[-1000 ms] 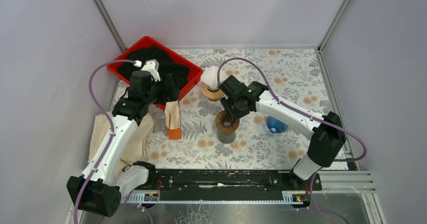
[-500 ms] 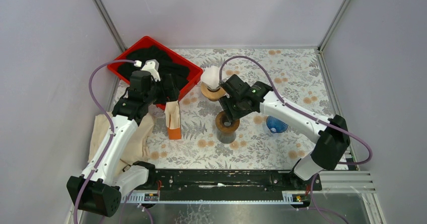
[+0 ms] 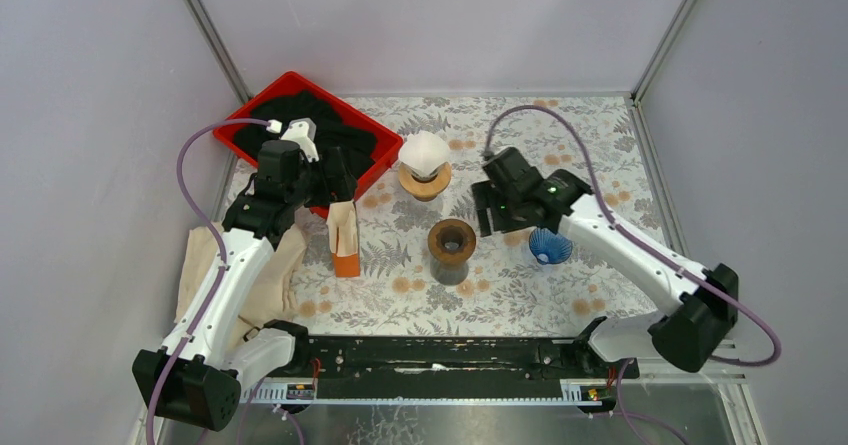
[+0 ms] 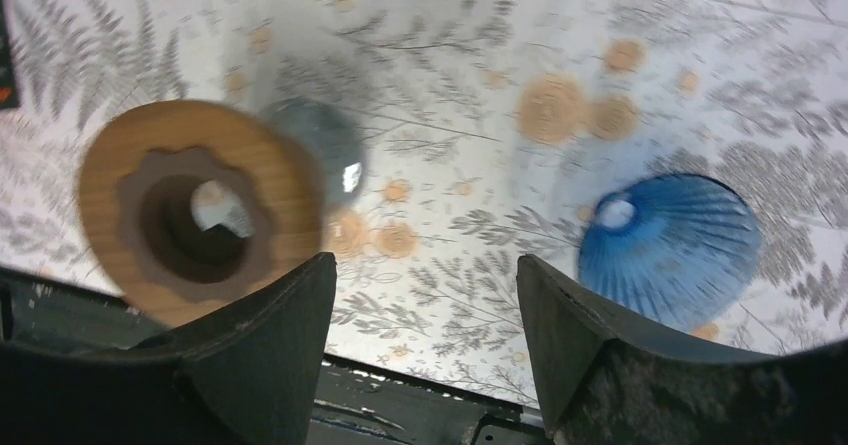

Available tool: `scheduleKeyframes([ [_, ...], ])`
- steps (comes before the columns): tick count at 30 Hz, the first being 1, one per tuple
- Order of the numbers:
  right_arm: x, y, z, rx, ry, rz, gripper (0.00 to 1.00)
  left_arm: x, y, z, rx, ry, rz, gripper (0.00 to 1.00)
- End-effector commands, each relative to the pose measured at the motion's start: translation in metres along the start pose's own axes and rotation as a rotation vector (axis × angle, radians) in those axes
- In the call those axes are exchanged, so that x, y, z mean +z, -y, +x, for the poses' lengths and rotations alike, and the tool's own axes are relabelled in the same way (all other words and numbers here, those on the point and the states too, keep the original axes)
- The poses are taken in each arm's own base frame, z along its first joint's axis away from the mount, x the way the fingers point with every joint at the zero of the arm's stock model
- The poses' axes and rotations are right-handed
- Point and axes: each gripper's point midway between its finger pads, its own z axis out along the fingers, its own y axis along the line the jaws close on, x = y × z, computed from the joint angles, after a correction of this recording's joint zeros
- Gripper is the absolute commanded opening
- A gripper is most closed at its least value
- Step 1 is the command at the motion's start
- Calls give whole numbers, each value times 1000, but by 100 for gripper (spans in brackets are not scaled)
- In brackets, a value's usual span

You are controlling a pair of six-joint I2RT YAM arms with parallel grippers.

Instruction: Place the coffee filter in the dripper

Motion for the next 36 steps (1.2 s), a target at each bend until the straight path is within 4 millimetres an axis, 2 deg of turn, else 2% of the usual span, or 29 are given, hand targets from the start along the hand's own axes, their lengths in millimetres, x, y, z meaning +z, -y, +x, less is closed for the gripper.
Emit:
scheduleKeyframes([
  [1, -11, 44, 0, 172, 63, 81, 73, -2, 6, -14, 15, 65, 41, 100],
  [14, -5, 126, 48, 489, 48, 269, 70, -1, 7, -13, 13, 59, 48, 100],
  [23, 8, 167, 76, 686, 37, 313, 65, 0, 8, -12, 14, 55, 53, 100],
  [28, 25, 177, 85, 760, 21, 252, 59, 0, 8, -12, 14, 54, 53, 100],
  [36, 46, 174, 90, 789, -7, 183, 46, 2, 8, -11, 13, 47, 53, 100],
])
